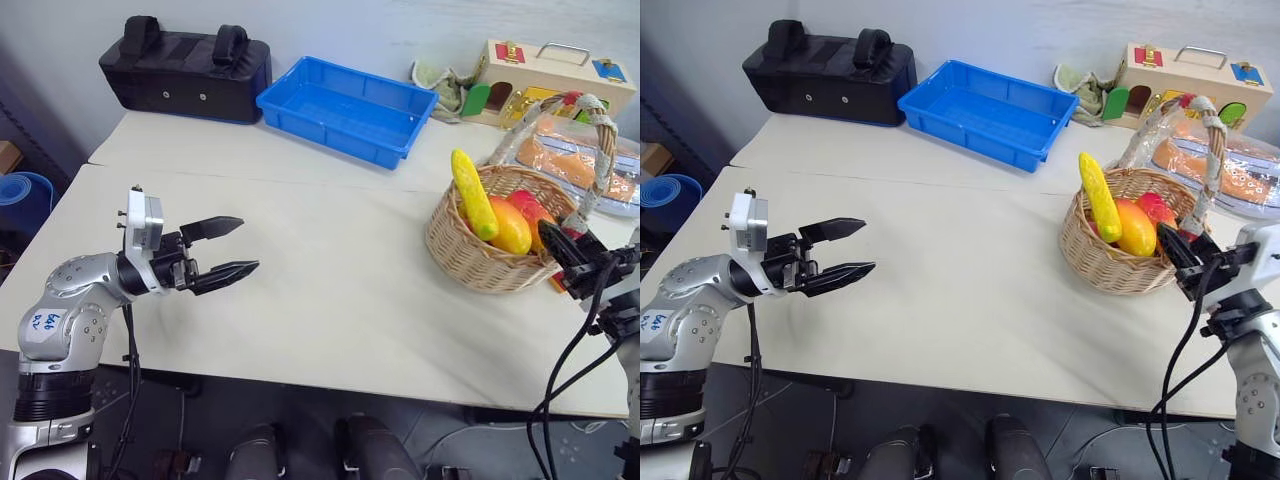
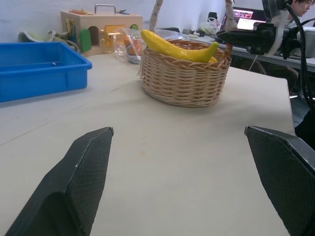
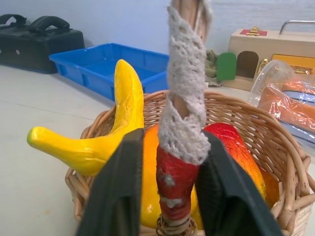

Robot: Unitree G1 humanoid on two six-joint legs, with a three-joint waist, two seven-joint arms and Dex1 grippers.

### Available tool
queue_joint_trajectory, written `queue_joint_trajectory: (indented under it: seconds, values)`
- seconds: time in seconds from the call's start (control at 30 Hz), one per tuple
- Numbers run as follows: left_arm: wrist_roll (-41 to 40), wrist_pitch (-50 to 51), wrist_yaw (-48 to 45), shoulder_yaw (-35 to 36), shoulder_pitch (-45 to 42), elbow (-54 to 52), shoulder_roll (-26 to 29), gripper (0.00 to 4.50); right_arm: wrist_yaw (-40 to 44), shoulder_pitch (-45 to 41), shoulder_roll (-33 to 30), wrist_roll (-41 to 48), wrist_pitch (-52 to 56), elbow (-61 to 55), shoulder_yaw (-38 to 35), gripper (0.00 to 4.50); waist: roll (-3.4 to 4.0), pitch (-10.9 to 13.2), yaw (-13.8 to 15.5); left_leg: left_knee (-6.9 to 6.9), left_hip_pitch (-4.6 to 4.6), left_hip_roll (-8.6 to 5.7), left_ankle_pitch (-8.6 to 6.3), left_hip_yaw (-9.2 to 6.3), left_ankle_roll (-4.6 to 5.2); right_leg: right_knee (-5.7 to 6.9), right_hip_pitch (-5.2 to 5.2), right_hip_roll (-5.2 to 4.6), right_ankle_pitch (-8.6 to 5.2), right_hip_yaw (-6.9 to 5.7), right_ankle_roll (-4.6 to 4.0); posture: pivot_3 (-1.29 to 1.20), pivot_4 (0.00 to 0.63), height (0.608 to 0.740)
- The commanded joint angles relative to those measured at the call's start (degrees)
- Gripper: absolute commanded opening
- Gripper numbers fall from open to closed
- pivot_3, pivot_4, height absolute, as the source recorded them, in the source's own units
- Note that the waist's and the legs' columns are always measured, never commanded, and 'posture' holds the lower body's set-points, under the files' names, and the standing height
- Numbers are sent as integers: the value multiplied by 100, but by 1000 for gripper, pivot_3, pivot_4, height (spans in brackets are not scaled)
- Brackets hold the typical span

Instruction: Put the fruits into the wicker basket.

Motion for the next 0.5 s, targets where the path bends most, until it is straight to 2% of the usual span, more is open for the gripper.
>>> queue_joint_trajectory:
  seconds: [0.03, 0.13, 0.2, 0.33, 0.4, 0.5]
  values:
    - [130, -218, -134, 149, 71, 99, 147, 4500, 496, 187, -310, 70, -455, 9, -492, 2821, 0, 0, 8, -1, 0, 0, 0, -1, 0, -1, 0, 0, 0, 0, 0, 0, 150, 740]
    - [236, -316, -173, 170, 150, 241, 209, 4500, 962, 485, -525, 122, -581, 28, -660, 3821, 0, 0, 4, -1, 0, 0, 0, -1, 1, -3, 1, 0, 0, 0, 0, 0, 150, 740]
    - [413, -520, -235, 190, 293, 344, 297, 4500, 1578, 942, -782, -19, -823, 101, -821, 4477, 0, 0, 9, -1, 2, 1, -1, -2, 1, -5, 4, 0, 0, -1, 0, 0, 150, 740]
    - [759, -924, -258, 236, 678, 440, 476, 4500, 2548, 1548, -1077, -1, -1170, 312, -992, 4477, 0, 0, -8, -7, 5, 0, -4, 0, 6, -16, 9, 1, 0, 0, 1, 0, 150, 740]
    - [991, -1183, -223, 289, 1042, 332, 558, 4500, 3161, 1855, -1127, -184, -1549, 302, -706, 4477, -1, -1, -21, -6, 7, 1, -6, 0, 11, -17, 12, 0, 0, 1, 1, 0, 150, 740]
    - [1177, -1402, -82, 361, 1395, 227, 569, 4500, 3605, 1978, -1083, -409, -2014, 300, -276, 4477, -4, -2, -26, -10, 21, 4, -19, 0, 29, -18, 23, 0, 0, 0, 0, 0, 150, 740]
